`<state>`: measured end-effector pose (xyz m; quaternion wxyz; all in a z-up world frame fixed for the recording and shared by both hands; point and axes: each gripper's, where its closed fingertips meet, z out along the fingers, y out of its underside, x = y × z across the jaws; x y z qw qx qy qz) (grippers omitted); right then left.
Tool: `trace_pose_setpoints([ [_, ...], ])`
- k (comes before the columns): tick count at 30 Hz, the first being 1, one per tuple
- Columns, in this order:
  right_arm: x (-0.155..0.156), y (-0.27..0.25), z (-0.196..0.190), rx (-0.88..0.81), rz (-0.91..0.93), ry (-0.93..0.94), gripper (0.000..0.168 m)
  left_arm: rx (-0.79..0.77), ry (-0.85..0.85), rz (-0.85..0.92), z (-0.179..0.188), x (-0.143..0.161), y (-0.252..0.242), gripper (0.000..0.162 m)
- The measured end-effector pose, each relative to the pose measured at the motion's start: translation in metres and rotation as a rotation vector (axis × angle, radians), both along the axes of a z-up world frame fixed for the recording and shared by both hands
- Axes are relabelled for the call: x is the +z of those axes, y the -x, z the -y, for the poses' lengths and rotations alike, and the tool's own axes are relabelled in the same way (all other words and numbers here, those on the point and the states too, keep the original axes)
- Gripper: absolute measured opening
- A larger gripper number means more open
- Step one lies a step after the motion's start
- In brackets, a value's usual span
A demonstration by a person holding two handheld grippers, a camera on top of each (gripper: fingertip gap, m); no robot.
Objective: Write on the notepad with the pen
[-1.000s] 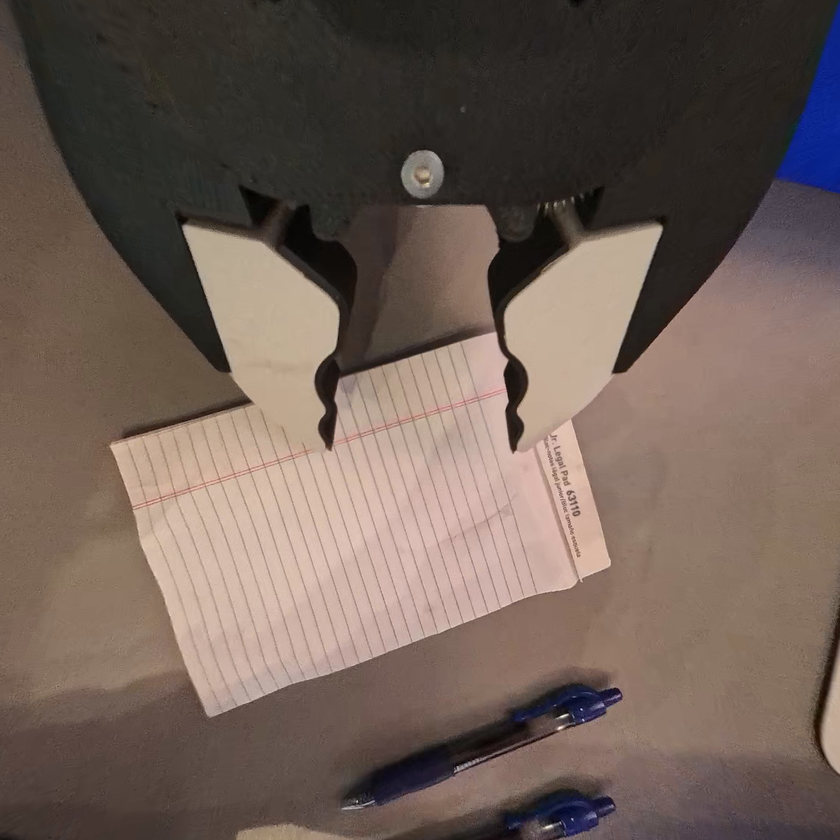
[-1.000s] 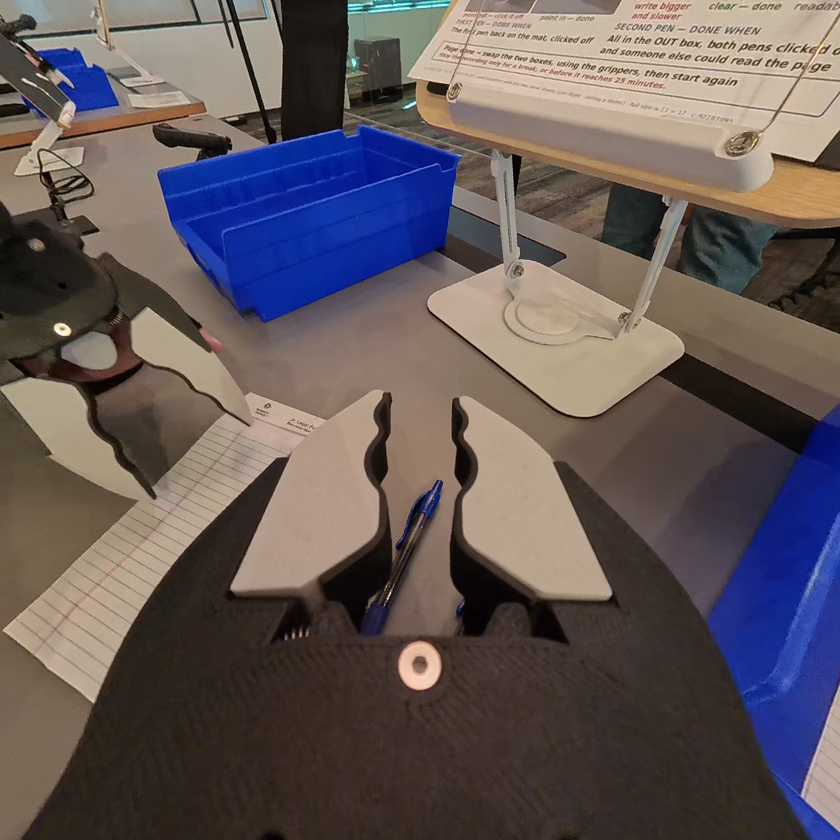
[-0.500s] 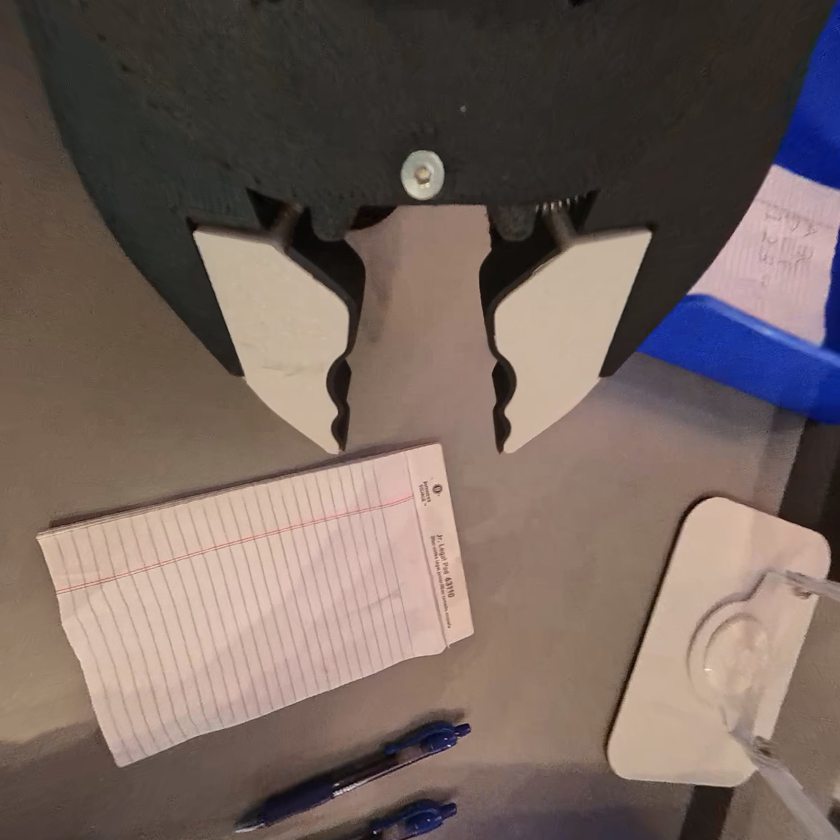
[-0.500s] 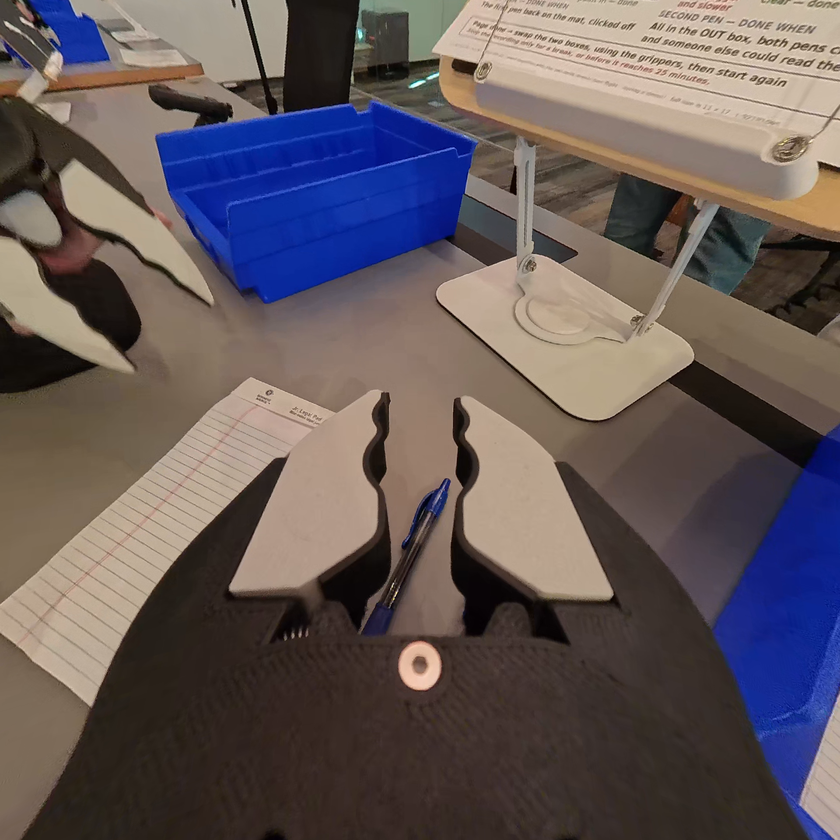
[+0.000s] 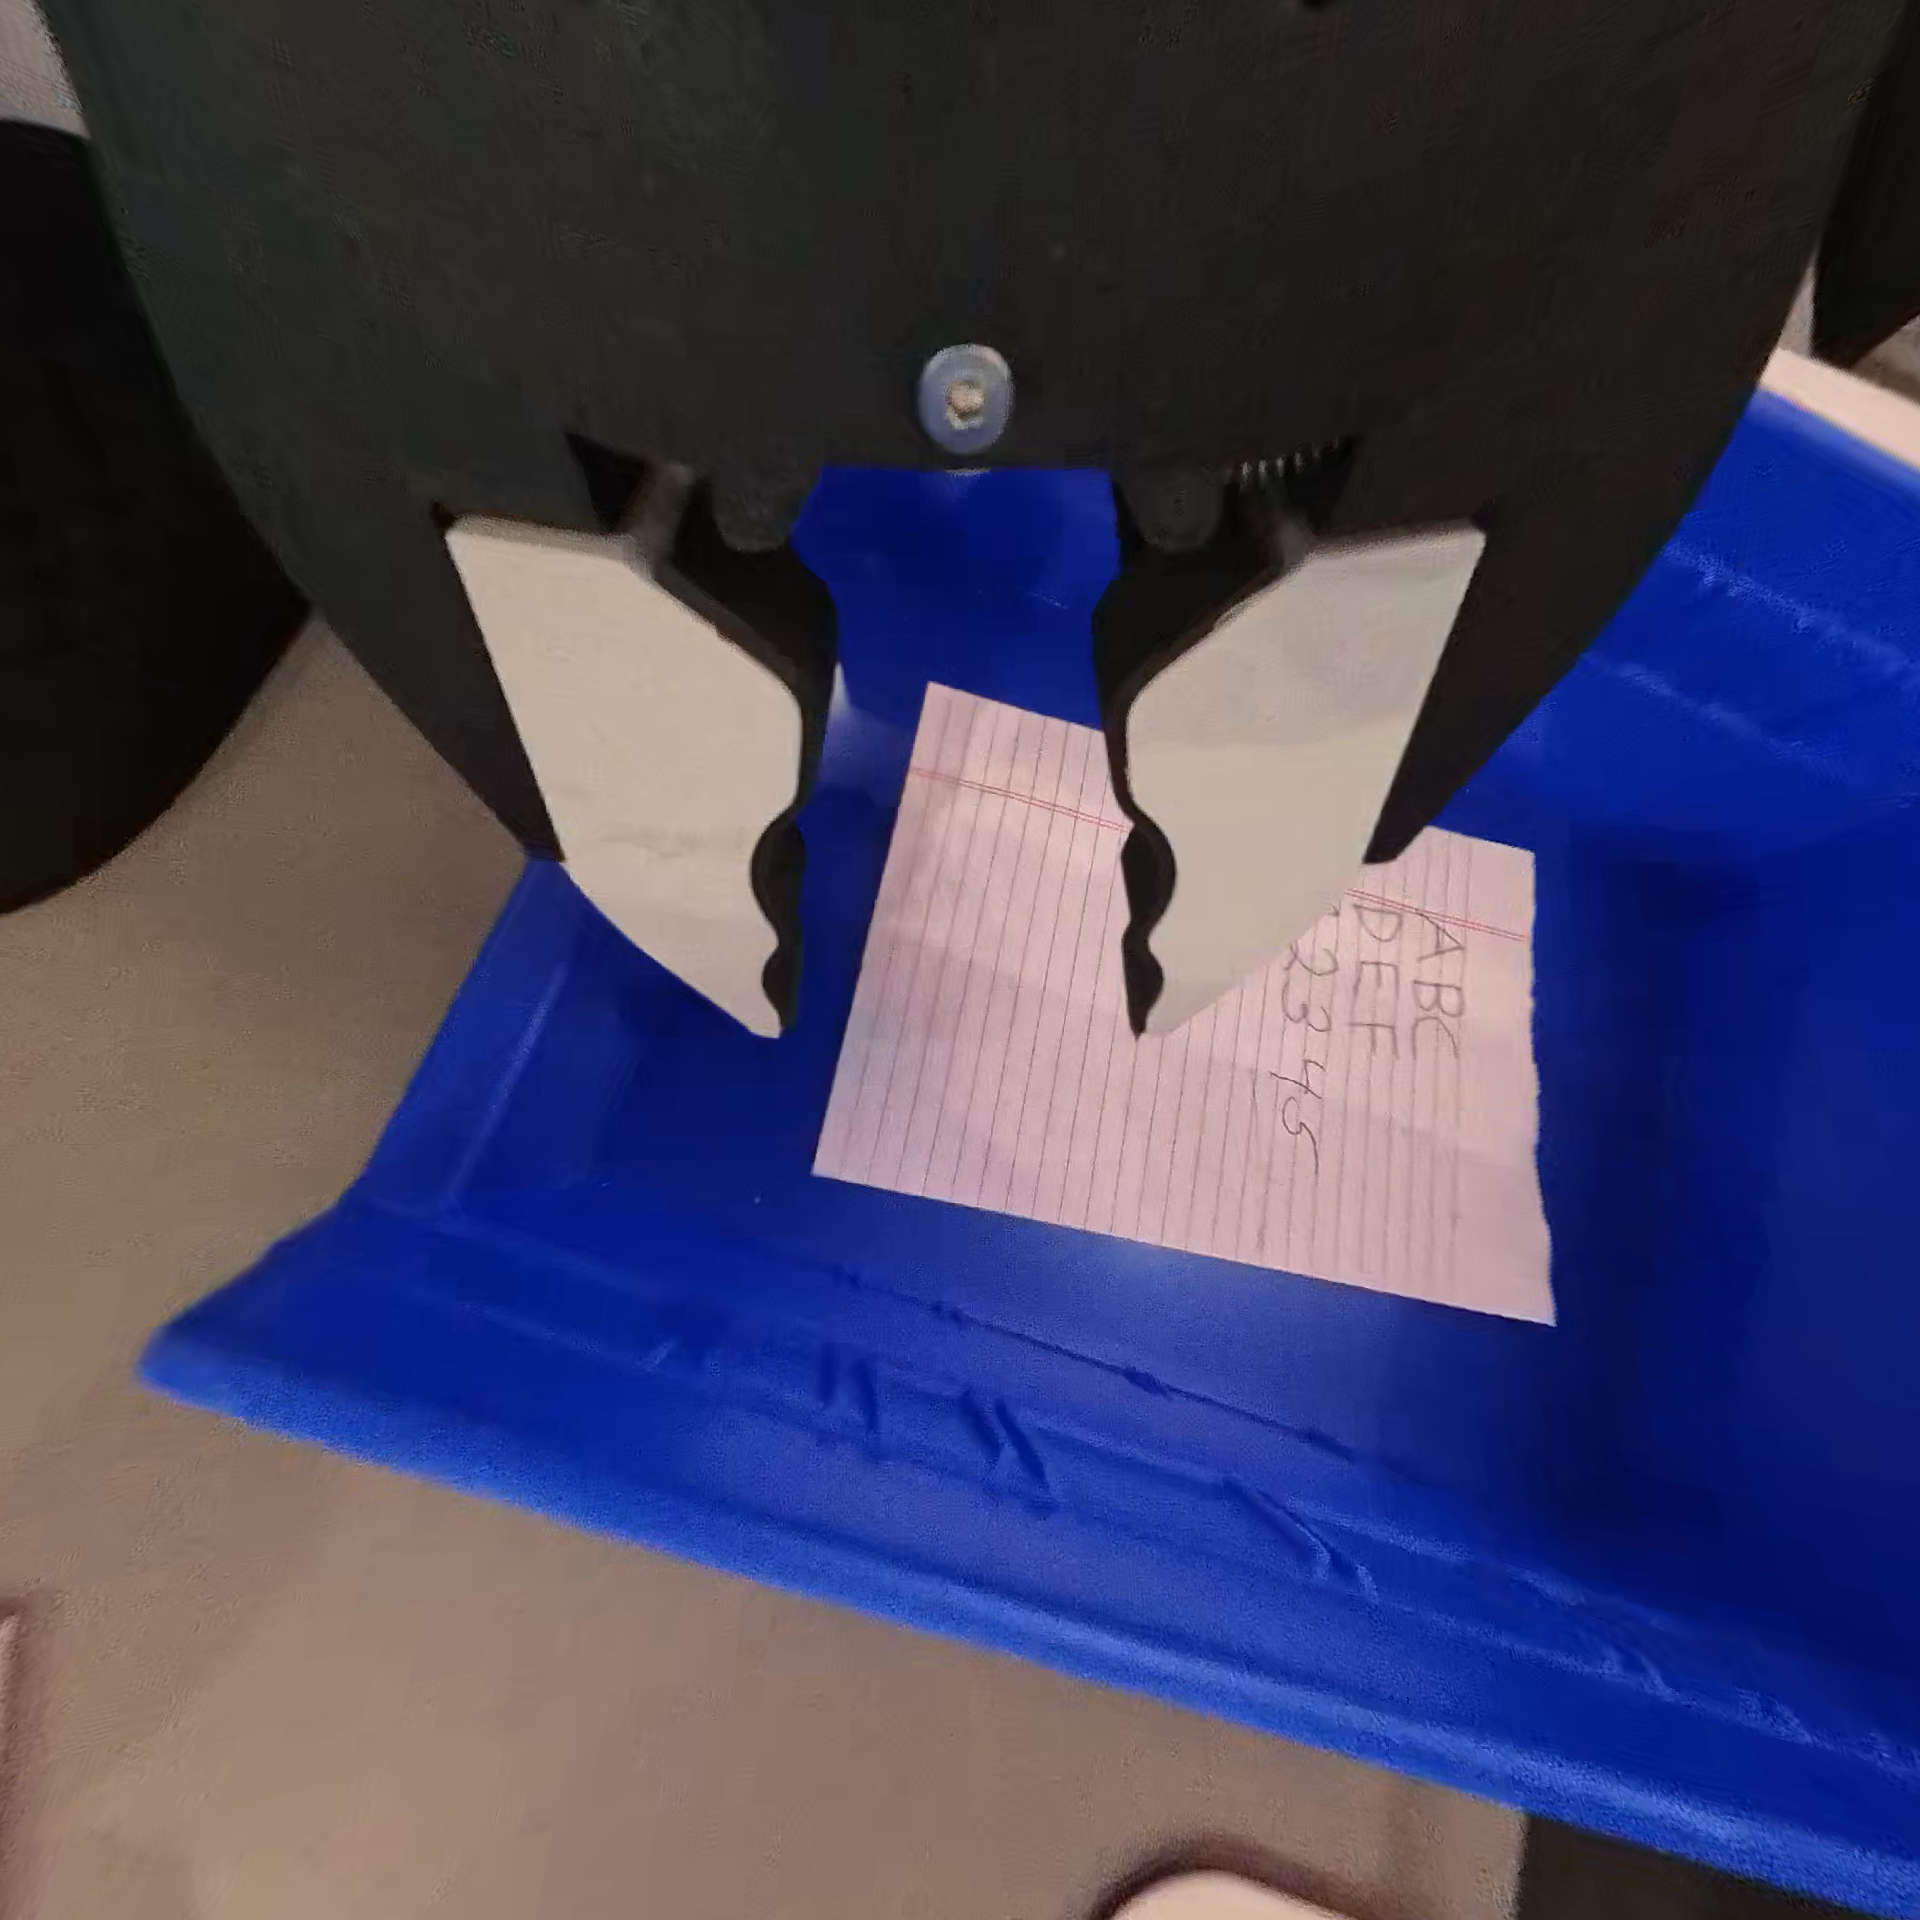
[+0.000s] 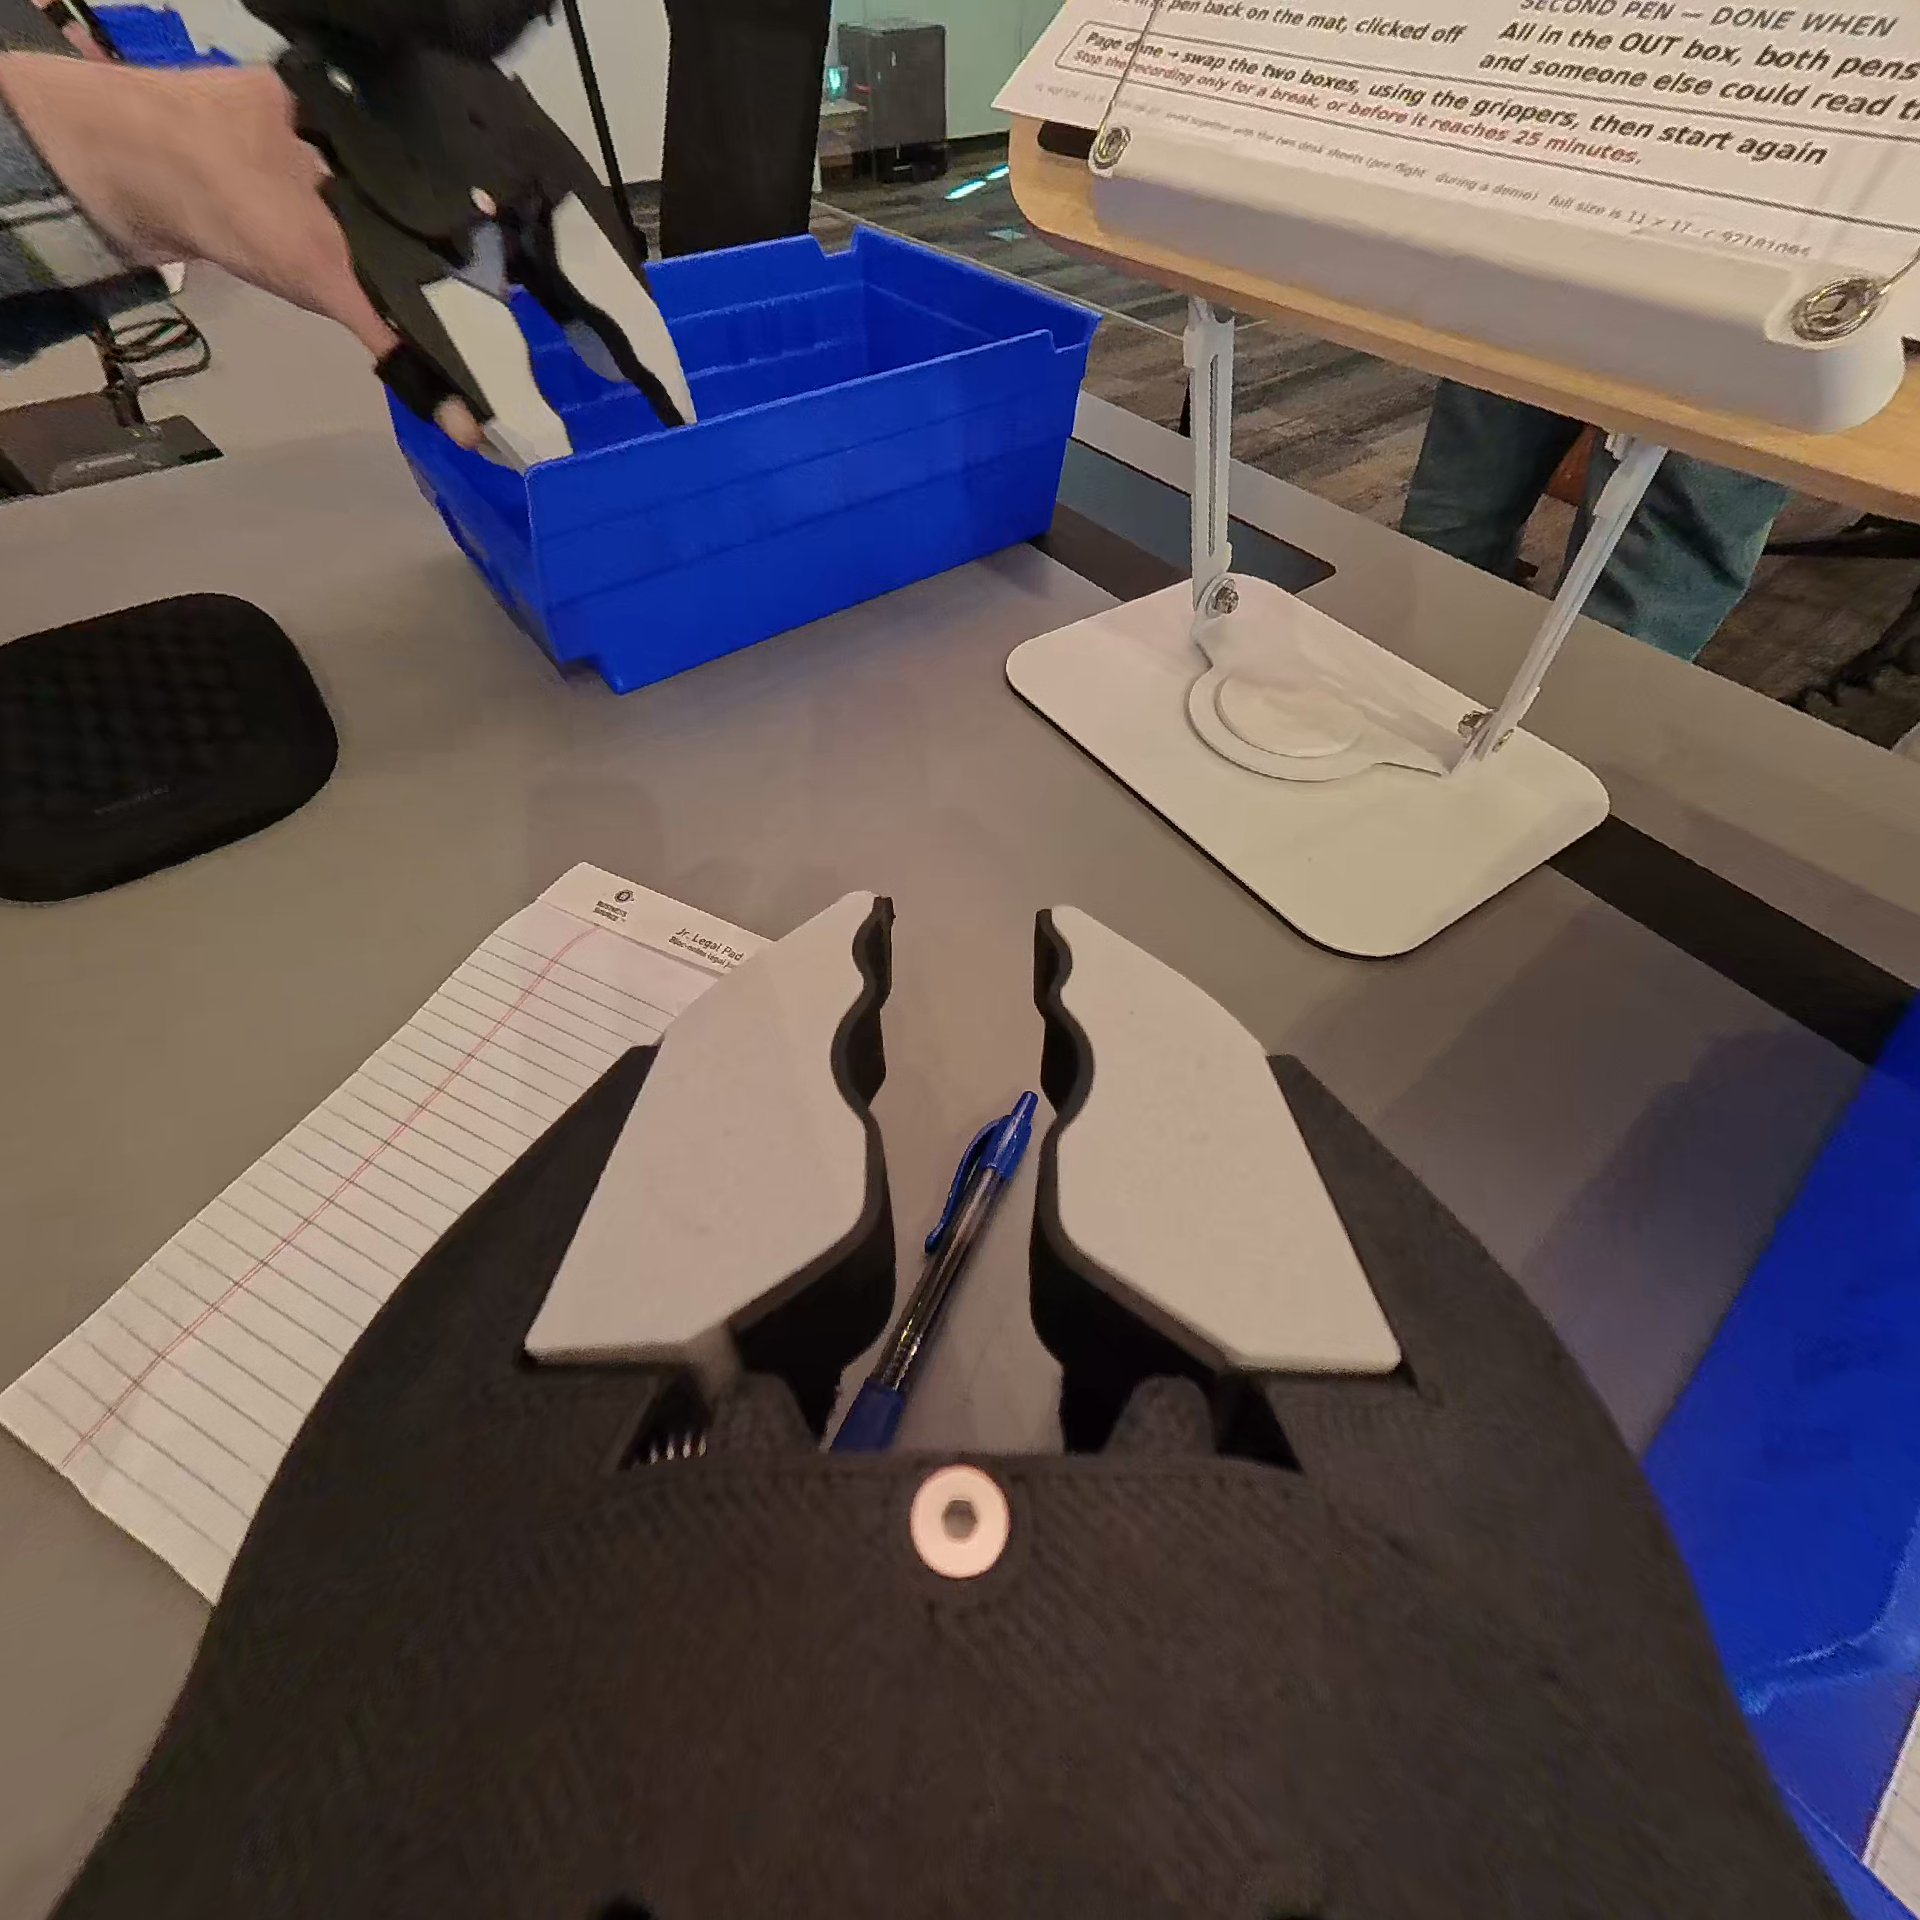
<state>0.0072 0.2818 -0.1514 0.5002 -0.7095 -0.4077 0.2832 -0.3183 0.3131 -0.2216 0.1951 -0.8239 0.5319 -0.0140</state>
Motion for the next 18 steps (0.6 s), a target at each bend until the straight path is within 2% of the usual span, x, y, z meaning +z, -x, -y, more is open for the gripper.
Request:
trace_pose_setpoints([
  [4, 0.001, -0.002, -0.002, -0.006, -0.004, 0.000, 0.026, 0.009, 0.129, -0.108, -0.010, -0.041, 0.014, 0.059],
  [9, 0.003, -0.005, -0.003, -0.009, -0.017, 0.005, 0.026, -0.002, 0.186, -0.056, -0.006, -0.046, 0.008, 0.033],
  [13, 0.004, -0.004, -0.002, -0.004, -0.019, 0.002, 0.026, -0.012, 0.191, -0.069, -0.003, -0.046, 0.006, 0.026],
  [14, 0.005, -0.004, -0.002, -0.003, -0.022, 0.001, 0.026, -0.025, 0.183, -0.073, -0.003, -0.046, 0.005, 0.032],
  [16, 0.006, -0.006, -0.003, -0.008, -0.025, 0.000, 0.026, -0.050, 0.221, -0.066, 0.007, -0.044, 0.003, 0.058],
  [18, 0.007, -0.007, -0.004, -0.016, -0.027, 0.000, 0.025, -0.076, 0.212, -0.102, 0.011, -0.047, 0.005, 0.060],
])
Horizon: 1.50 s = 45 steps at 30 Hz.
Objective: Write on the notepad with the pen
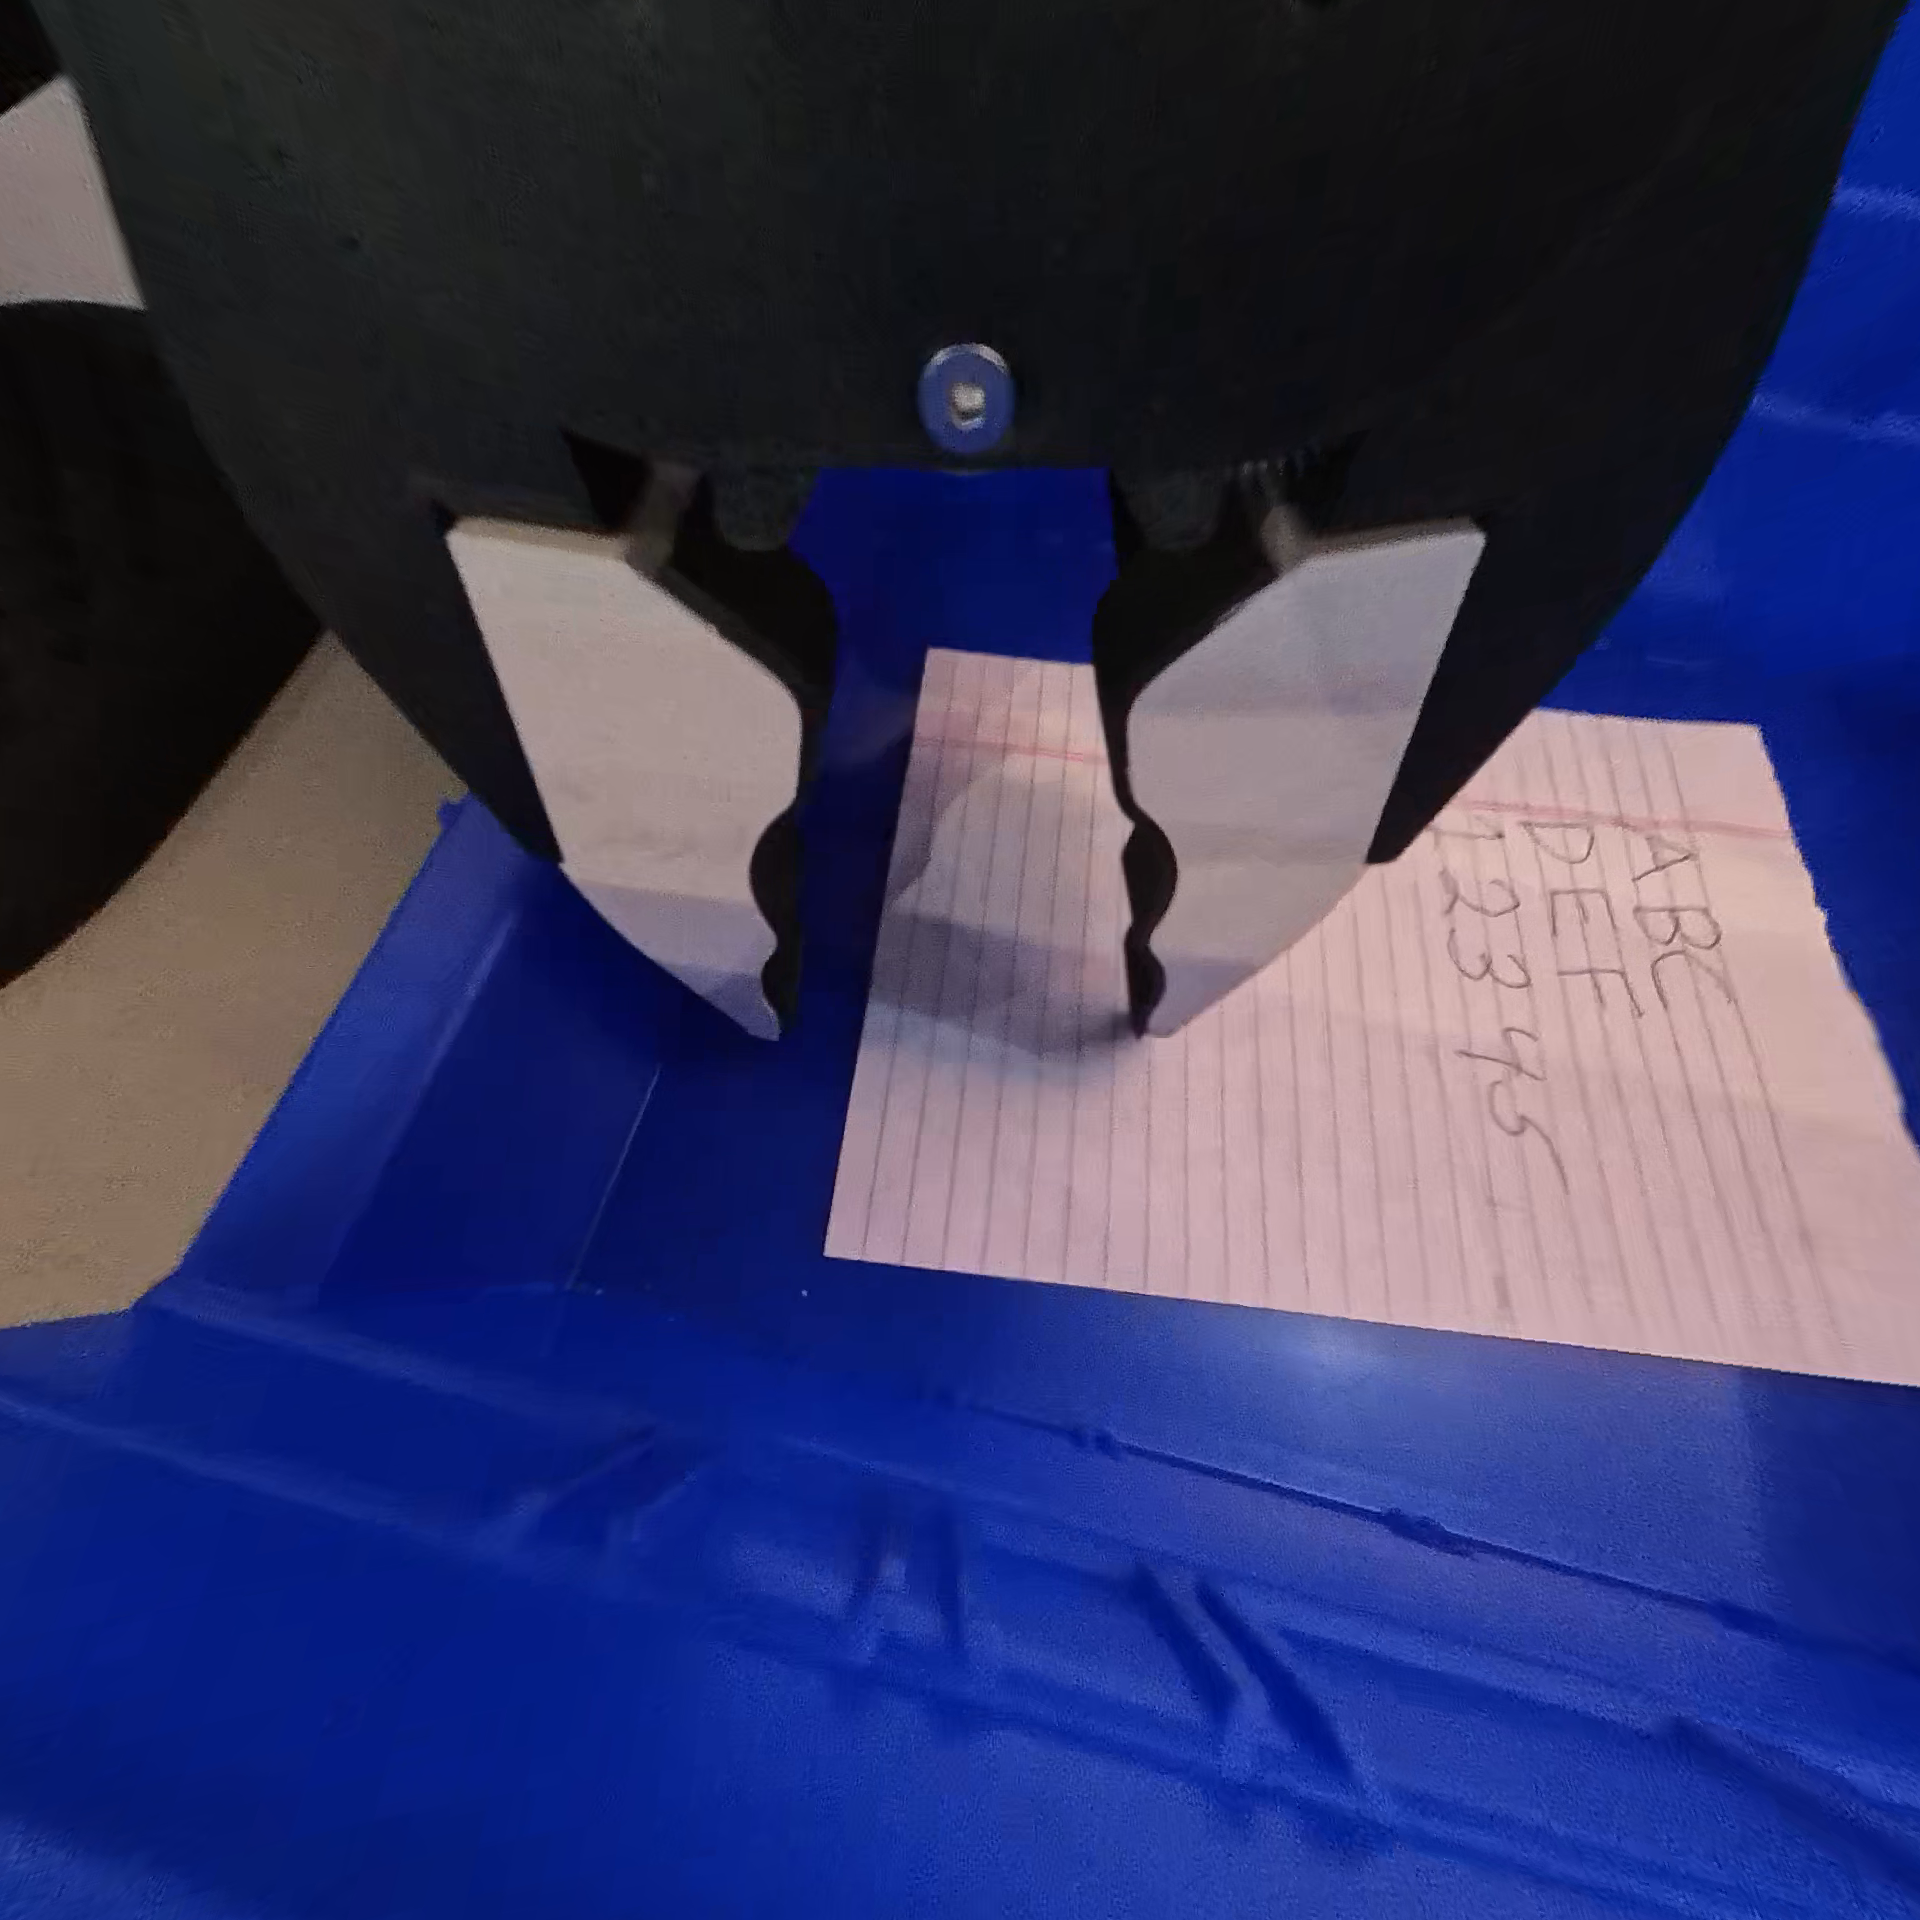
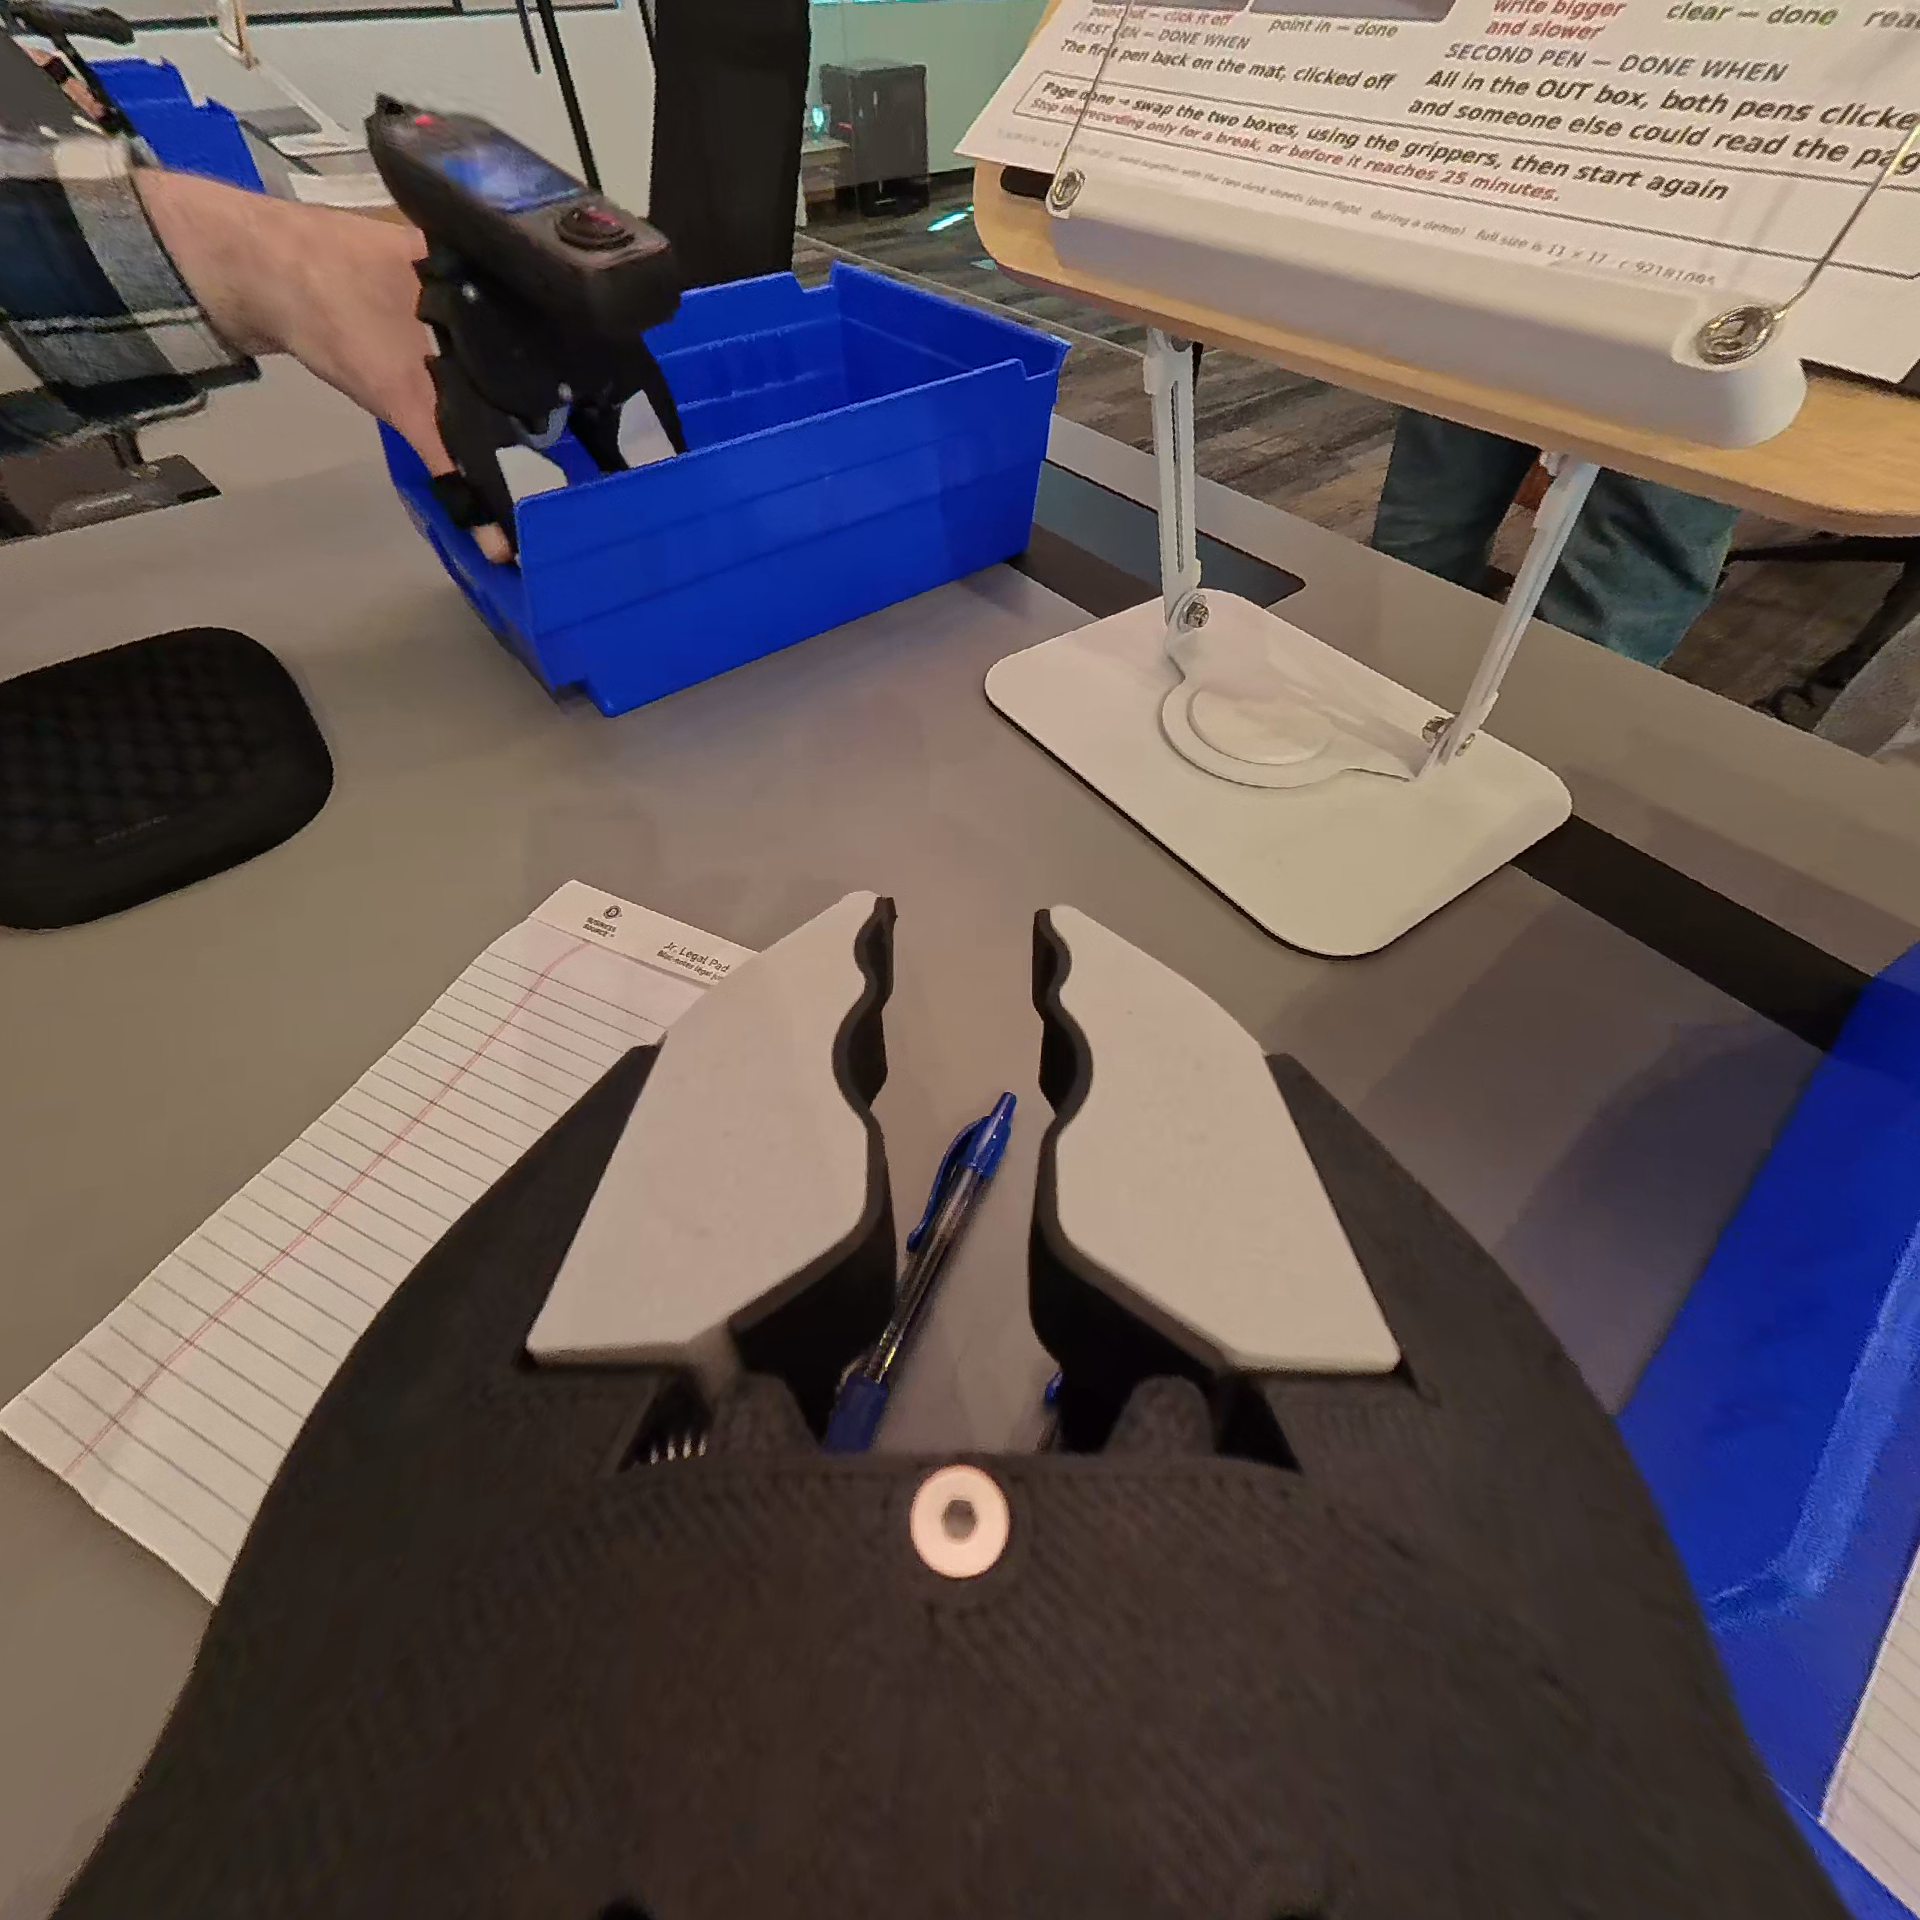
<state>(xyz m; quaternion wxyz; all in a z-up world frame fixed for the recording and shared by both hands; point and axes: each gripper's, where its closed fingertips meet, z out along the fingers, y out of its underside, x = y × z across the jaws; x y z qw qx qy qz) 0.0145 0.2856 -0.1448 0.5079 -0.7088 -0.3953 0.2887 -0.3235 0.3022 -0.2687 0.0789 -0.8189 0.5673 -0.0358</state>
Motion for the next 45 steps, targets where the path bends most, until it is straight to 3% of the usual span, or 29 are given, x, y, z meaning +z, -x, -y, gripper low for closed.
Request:
trace_pose_setpoints([
  [3, 0.002, 0.000, 0.000, 0.001, -0.010, 0.001, 0.025, -0.016, 0.023, 0.033, 0.002, 0.000, -0.001, 0.059],
  [6, 0.001, 0.000, 0.000, -0.001, -0.005, 0.001, 0.025, 0.026, 0.017, 0.039, -0.010, 0.001, 0.003, 0.032],
  [9, 0.003, -0.002, -0.001, -0.004, -0.008, -0.003, 0.025, 0.016, 0.011, 0.044, -0.017, 0.001, 0.006, 0.018],
  [11, 0.005, -0.003, -0.001, -0.010, -0.014, -0.006, 0.025, 0.021, -0.033, 0.037, -0.023, 0.000, 0.009, 0.000],
  [17, 0.007, -0.004, -0.001, -0.009, -0.018, -0.009, 0.025, 0.032, -0.203, -0.053, -0.037, 0.008, 0.018, 0.000],
  [27, 0.008, -0.003, 0.002, 0.006, -0.026, -0.006, 0.025, 0.091, -0.432, 0.084, -0.012, 0.108, -0.009, 0.000],
  [33, 0.010, -0.008, 0.019, 0.033, -0.041, 0.024, 0.028, 0.030, -0.496, 0.169, 0.046, 0.143, -0.071, 0.000],
  [40, 0.004, -0.010, 0.056, 0.089, -0.111, 0.186, 0.038, -0.103, -0.436, 0.338, 0.110, 0.100, -0.211, 0.000],
  [45, -0.003, 0.003, 0.067, 0.130, -0.351, 0.446, 0.058, -0.221, -0.618, 0.334, 0.116, 0.082, -0.282, 0.000],
])
